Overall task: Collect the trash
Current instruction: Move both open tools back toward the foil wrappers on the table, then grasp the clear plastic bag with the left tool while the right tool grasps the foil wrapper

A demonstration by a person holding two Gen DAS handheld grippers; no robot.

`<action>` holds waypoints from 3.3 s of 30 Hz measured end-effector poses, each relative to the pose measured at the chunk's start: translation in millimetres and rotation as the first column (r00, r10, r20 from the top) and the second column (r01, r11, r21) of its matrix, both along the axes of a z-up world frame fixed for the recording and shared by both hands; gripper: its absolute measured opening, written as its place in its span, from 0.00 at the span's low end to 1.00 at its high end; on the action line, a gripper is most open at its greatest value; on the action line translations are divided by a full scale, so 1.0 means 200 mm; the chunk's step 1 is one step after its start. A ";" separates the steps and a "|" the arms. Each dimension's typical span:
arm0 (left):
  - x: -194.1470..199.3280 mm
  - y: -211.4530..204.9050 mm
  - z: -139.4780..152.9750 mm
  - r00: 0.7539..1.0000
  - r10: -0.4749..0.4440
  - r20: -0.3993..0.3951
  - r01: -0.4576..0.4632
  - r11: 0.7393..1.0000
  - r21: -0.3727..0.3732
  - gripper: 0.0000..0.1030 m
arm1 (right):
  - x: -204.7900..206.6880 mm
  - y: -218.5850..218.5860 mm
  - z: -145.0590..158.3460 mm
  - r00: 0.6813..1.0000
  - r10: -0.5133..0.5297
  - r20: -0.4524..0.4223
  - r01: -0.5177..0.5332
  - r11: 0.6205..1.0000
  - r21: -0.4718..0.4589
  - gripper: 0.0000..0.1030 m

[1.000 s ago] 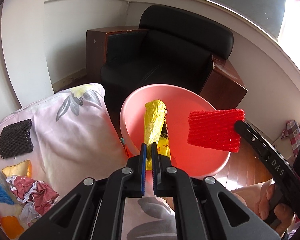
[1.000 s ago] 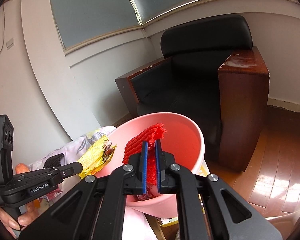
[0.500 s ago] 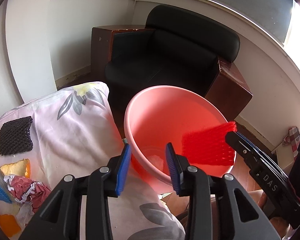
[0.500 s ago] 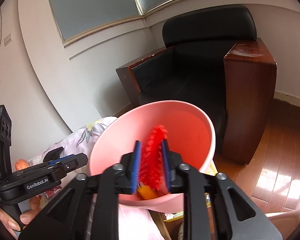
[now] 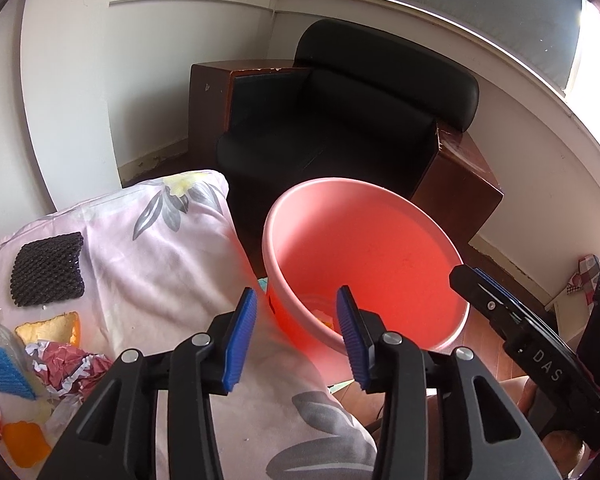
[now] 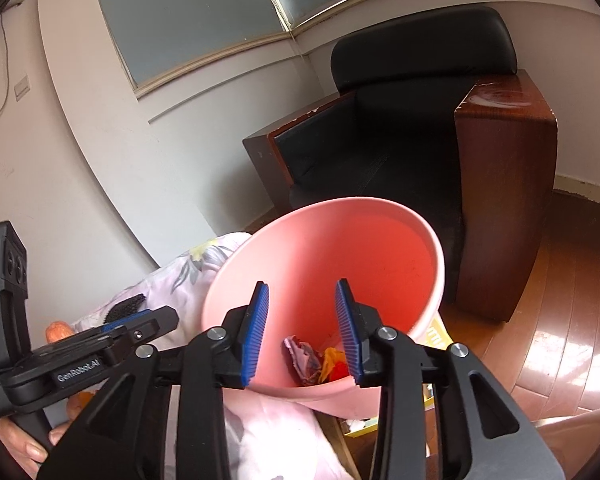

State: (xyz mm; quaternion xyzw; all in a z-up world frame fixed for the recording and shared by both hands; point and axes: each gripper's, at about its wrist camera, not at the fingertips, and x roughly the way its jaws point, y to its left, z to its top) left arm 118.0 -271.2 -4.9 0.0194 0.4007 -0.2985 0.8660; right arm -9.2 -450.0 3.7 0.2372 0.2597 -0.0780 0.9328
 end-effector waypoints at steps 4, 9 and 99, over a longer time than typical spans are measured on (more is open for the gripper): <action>-0.02 0.07 0.02 1.000 0.016 0.002 -0.016 1.000 -0.006 0.40 | -0.02 0.05 0.03 1.000 0.027 0.015 -0.027 1.000 0.009 0.34; -0.06 0.17 0.04 0.999 0.047 0.001 -0.046 0.999 -0.019 0.40 | -0.04 0.15 0.07 0.997 0.075 0.025 -0.075 0.997 0.002 0.34; -0.30 1.54 -0.14 0.935 0.351 0.042 -0.352 0.936 0.020 0.03 | 0.00 1.21 0.00 0.827 0.538 -0.161 -0.544 0.839 0.011 0.34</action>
